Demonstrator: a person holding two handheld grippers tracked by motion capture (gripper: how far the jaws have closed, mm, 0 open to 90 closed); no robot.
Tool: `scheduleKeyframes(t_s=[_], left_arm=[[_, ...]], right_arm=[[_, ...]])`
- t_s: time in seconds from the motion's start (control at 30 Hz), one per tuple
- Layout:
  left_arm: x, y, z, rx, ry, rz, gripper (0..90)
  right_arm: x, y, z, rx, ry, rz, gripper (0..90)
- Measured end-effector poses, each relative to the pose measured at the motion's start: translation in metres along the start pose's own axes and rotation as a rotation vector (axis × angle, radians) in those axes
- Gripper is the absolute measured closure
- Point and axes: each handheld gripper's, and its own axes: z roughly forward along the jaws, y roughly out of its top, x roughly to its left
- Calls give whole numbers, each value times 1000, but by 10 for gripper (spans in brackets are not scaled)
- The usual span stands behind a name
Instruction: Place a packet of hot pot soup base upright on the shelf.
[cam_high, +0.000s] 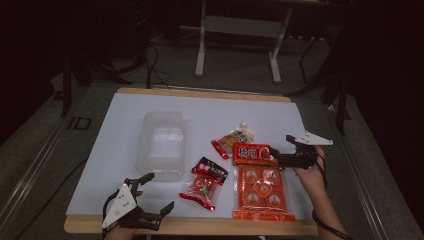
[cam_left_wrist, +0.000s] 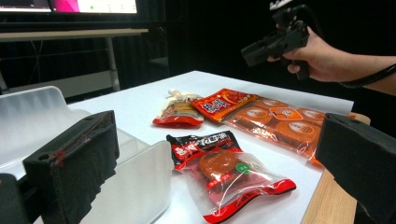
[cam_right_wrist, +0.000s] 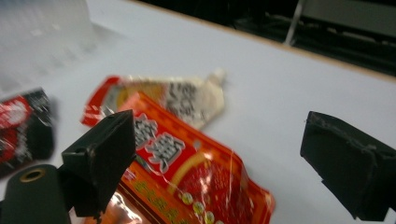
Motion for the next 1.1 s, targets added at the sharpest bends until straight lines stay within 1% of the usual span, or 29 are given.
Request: scheduleKeyframes(t_s=[0.2,0.37,0.4,0.53,0.6,0.63,0.7,0.77,0.8,0.87,0.9,1.0,1.07,1.1], left_arm=[[0,-1,1,4,0,-1,0],[0,-1,1,11,0,7,0],[0,-1,1,11,1,5,0],[0,-1,1,13,-3,5,0],[0,-2,2,14,-4,7,0],[-1,-2,2,14,-4,8,0],[-1,-2,2,15,-5,8,0],[-1,-2,3,17,-8,7,0],[-1,-2,3,19,-7,7,0],[-1,-2,3,19,-10,8,0],[-1,-2,3,20,-11,9,0],[-2,-2,3,23,-14,11,0],[-1,-2,4,23,-14,10,0],[-1,-2,4,23,-14,10,0]], right_arm=[[-7,-16,12,47,1,31,103],[-10,-29,27,124,-6,26,127],[-10,-31,29,132,-8,22,127],[-14,-39,35,164,-12,37,127],[-16,-43,38,180,-22,38,127],[-17,-45,39,189,-35,36,126],[-19,-46,40,192,-28,44,127],[-18,-46,42,216,-18,8,124],[-17,-46,43,223,-16,7,124],[-19,-46,44,233,-3,13,123],[-20,-46,45,241,3,26,119],[-19,-46,46,245,6,18,120],[-20,-46,46,257,20,41,134],[-20,-46,46,256,23,43,141]])
